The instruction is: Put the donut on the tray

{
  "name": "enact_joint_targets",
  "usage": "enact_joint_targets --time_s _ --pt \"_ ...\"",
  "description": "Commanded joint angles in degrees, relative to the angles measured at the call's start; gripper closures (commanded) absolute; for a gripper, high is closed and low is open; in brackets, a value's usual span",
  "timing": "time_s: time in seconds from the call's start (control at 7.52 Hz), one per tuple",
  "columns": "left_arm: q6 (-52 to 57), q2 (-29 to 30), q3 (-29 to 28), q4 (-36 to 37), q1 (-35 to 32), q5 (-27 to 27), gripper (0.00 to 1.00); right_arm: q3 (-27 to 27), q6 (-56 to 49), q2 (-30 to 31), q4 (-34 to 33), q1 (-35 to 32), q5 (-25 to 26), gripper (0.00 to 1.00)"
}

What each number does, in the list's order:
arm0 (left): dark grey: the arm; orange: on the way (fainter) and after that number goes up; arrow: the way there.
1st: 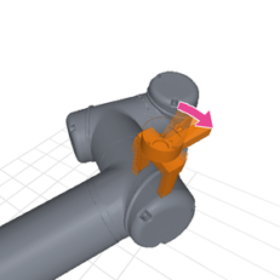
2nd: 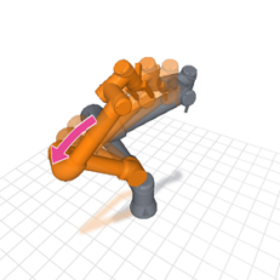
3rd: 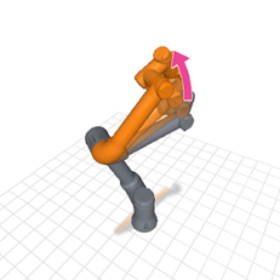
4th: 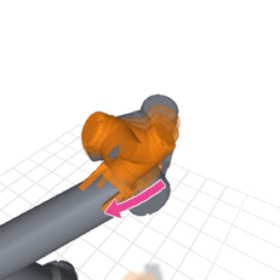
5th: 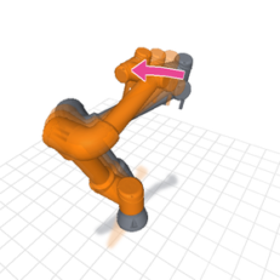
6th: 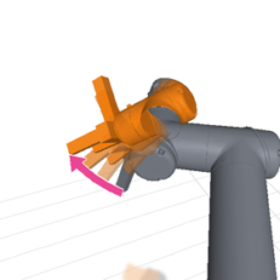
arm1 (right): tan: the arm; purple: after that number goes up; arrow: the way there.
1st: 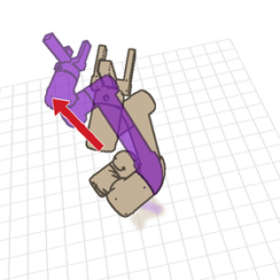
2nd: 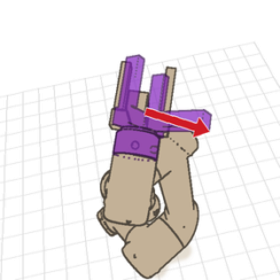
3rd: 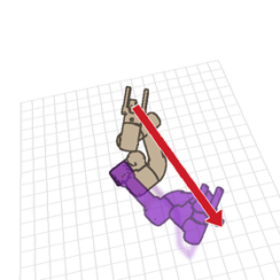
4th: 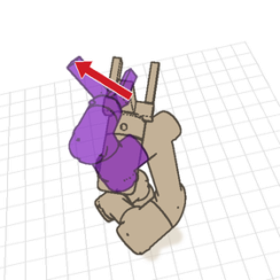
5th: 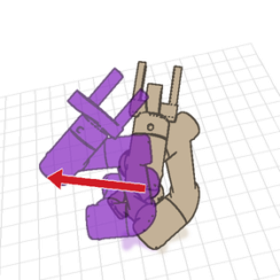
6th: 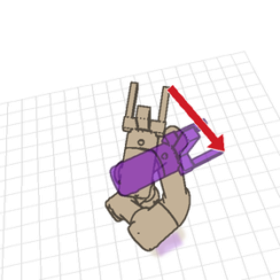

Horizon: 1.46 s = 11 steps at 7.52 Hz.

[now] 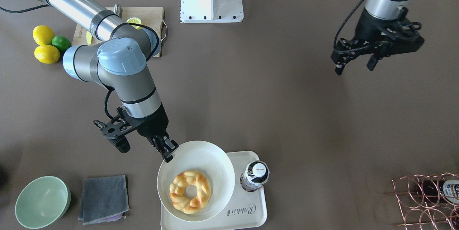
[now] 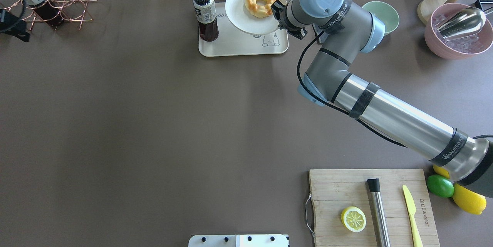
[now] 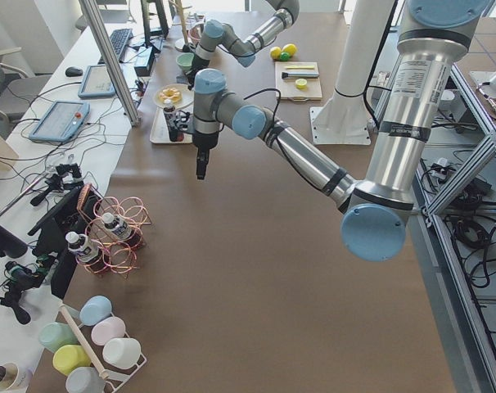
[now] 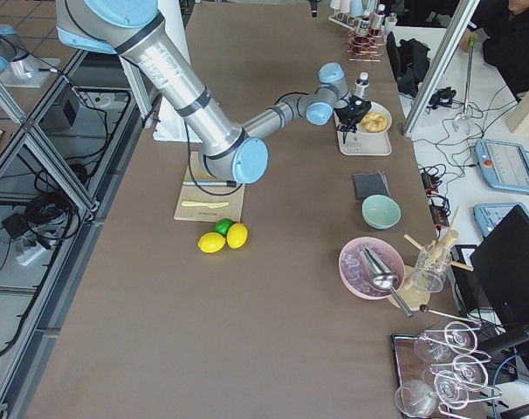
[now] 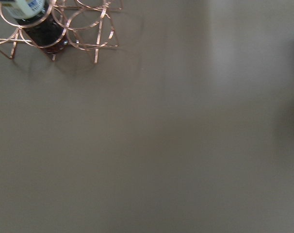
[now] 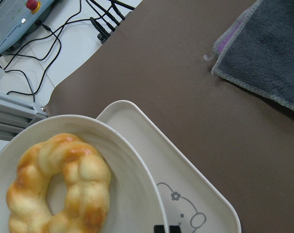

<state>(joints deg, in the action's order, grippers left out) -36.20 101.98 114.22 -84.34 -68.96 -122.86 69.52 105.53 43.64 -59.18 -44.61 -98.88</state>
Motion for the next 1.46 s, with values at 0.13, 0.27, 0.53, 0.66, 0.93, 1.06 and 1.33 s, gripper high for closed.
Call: enact_joint_targets --time_s 0.13,0.27,0.53,0.66,0.93,1.06,1.33 --pt "25.1 -4.1 -9.2 0.3 -16.4 -10.9 0.02 -5.1 -0.8 -1.3 3.5 3.1 2.1 1.00" --pt "28.2 -4.7 -9.9 0.5 -19.0 -11.4 0.02 -5.3 -1.1 -1.3 3.5 4.5 2.5 1.00" --pt "35.6 -5.4 -13.1 0.7 -23.2 -14.2 0.02 -6.0 -1.2 -1.3 3.5 5.2 3.6 1.00" --pt "36.6 -5.6 -13.9 0.7 -23.8 -14.3 0.02 -6.6 -1.8 -1.6 3.5 5.1 3.6 1.00" --pt "36.8 -7.1 -13.8 0.2 -23.9 -14.3 0.02 -8.5 -3.2 -2.4 3.5 3.2 3.6 1.00" --pt "36.8 -7.2 -13.9 0.1 -23.9 -14.5 0.02 -10.3 -4.0 -3.6 3.5 2.7 3.6 1.00" --pt "36.8 -7.8 -13.8 0.0 -23.9 -14.6 0.02 -11.1 -4.4 -4.2 3.5 2.6 3.6 1.00"
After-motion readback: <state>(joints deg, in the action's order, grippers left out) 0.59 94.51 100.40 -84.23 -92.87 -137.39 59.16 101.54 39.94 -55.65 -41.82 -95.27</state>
